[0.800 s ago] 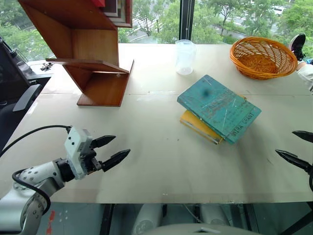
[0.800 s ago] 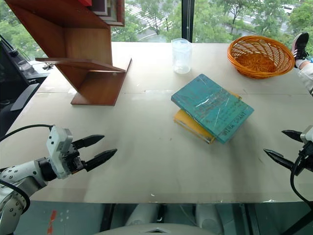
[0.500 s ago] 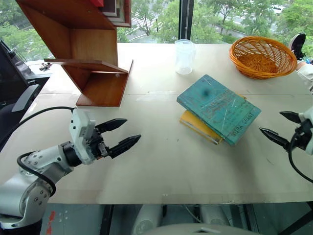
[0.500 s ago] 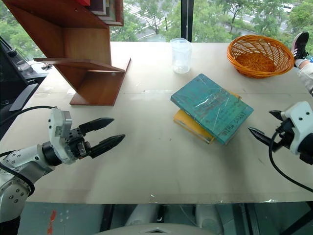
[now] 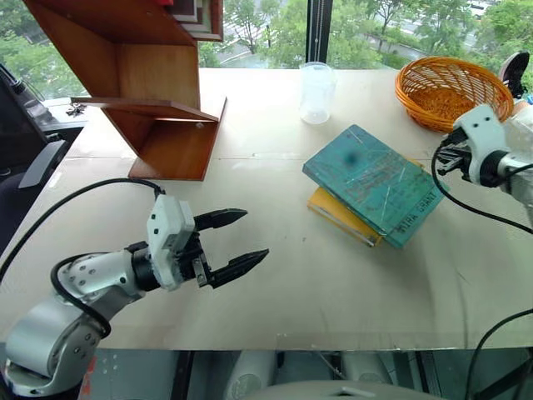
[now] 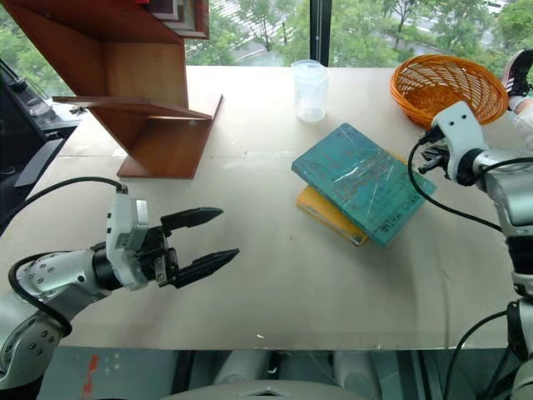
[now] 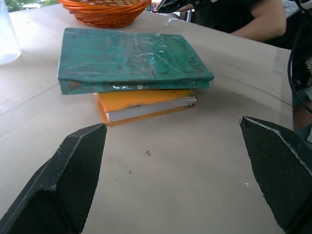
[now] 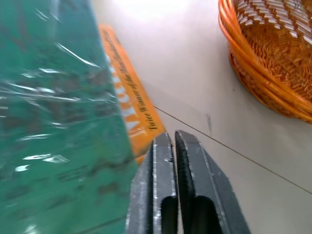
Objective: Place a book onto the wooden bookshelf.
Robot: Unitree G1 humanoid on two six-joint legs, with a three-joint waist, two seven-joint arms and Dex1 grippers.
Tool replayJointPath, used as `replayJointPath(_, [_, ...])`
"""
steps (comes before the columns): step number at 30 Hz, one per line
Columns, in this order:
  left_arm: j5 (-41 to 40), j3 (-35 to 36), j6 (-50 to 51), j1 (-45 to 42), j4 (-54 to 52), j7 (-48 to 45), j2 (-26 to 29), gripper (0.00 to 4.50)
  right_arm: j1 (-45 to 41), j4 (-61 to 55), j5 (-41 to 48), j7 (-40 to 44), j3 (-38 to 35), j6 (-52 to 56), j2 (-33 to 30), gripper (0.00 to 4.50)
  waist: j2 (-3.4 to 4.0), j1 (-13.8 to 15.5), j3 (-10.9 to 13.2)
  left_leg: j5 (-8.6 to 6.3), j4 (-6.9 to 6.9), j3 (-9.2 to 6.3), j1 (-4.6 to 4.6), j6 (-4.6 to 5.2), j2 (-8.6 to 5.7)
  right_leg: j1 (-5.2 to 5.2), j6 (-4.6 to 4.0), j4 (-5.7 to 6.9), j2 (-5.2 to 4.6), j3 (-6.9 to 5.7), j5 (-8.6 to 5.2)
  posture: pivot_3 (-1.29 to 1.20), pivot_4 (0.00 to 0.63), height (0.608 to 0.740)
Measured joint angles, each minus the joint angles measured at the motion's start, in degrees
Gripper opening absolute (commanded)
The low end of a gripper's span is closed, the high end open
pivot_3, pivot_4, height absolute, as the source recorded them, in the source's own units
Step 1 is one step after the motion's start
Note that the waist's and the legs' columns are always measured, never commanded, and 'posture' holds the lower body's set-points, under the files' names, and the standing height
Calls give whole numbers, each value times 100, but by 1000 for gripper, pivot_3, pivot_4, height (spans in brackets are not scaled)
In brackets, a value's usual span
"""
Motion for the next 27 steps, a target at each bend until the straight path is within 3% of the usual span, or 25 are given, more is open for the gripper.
replayJointPath(5, [80,33,-116,246,-137,227,-104,4500,-152,917,-422,537,320,-377,-160,30,6,-11,4,0,-13,15,-15,0,-5,-21,1,-7,-13,13,-1,0,150,740])
replayJointPath(9, [146,36,-194,563,-265,370,-203,4500,161,610,-431,880,13,-208,-680,30,5,-6,3,0,-24,12,-13,1,1,-25,1,-8,-15,10,-1,0,150,740])
replayJointPath(12, [147,27,-224,577,-325,428,-226,4500,497,383,-381,991,-113,-80,-712,30,6,-15,3,-9,-22,14,2,15,4,-15,0,6,-13,12,0,0,150,740])
replayJointPath(27, [161,13,-246,558,-318,492,-214,4500,876,-1266,65,1016,-140,1044,260,30,7,-25,3,-15,25,20,12,27,5,-13,-1,62,12,23,1,0,150,740])
